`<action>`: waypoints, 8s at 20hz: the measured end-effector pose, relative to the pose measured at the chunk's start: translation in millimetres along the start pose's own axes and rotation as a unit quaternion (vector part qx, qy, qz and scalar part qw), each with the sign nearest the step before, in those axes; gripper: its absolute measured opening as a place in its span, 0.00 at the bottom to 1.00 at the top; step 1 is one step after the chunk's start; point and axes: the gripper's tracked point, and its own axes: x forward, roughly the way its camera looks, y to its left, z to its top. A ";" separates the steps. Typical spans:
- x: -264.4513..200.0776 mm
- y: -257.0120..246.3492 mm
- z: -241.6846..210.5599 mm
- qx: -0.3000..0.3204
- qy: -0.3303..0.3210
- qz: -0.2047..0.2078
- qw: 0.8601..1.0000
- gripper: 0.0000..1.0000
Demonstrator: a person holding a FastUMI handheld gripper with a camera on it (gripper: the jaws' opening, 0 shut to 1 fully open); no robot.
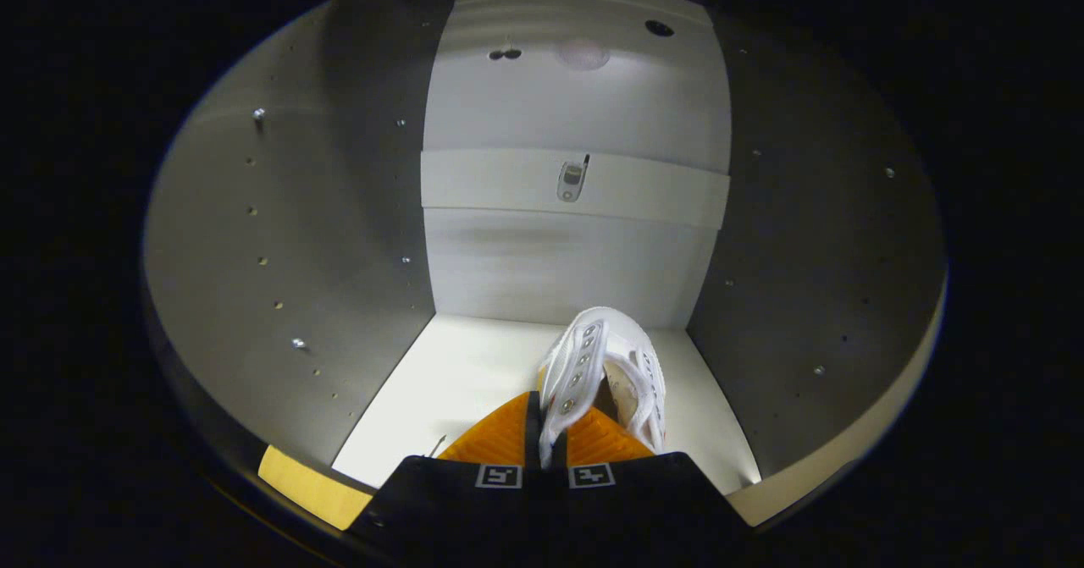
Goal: Open the shoe cabinet door, grab the shoes and put them into the shoe cabinet, then close the shoe cabinet door.
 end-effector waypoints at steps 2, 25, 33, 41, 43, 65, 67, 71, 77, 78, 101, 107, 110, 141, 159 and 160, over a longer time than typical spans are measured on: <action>21.8 -0.1 3.2 -0.011 0.002 -0.006 1.000 0.05; 26.1 44.5 -12.9 0.030 0.048 0.032 0.998 0.98; -58.2 19.0 28.1 0.065 -0.024 0.029 0.997 0.98; -225.9 4.5 54.5 0.049 -0.146 0.011 0.988 0.98; -269.4 -5.1 51.7 0.037 -0.168 -0.005 0.985 0.98; -544.8 -275.5 -59.3 0.069 -0.188 -0.251 0.947 0.97; -543.4 -306.7 -67.2 0.073 -0.179 -0.270 0.943 0.98; -506.4 -339.6 -84.0 0.075 -0.143 -0.267 0.950 0.97; -452.1 -312.6 -80.8 0.102 -0.118 -0.196 0.968 0.97; -453.1 -311.3 -81.3 0.100 -0.120 -0.199 0.967 0.97; -401.9 -138.9 -58.0 0.120 -0.124 -0.091 0.981 0.97; -366.6 -61.6 -35.9 0.108 -0.125 -0.031 0.986 0.97; -354.2 -26.2 -25.0 0.090 -0.125 -0.006 0.988 0.99; -373.9 -7.5 9.0 0.073 -0.177 -0.001 0.981 0.98; -372.1 -8.6 10.0 0.067 -0.184 0.004 0.981 0.98; -371.7 -7.7 9.6 0.068 -0.183 0.005 0.981 0.98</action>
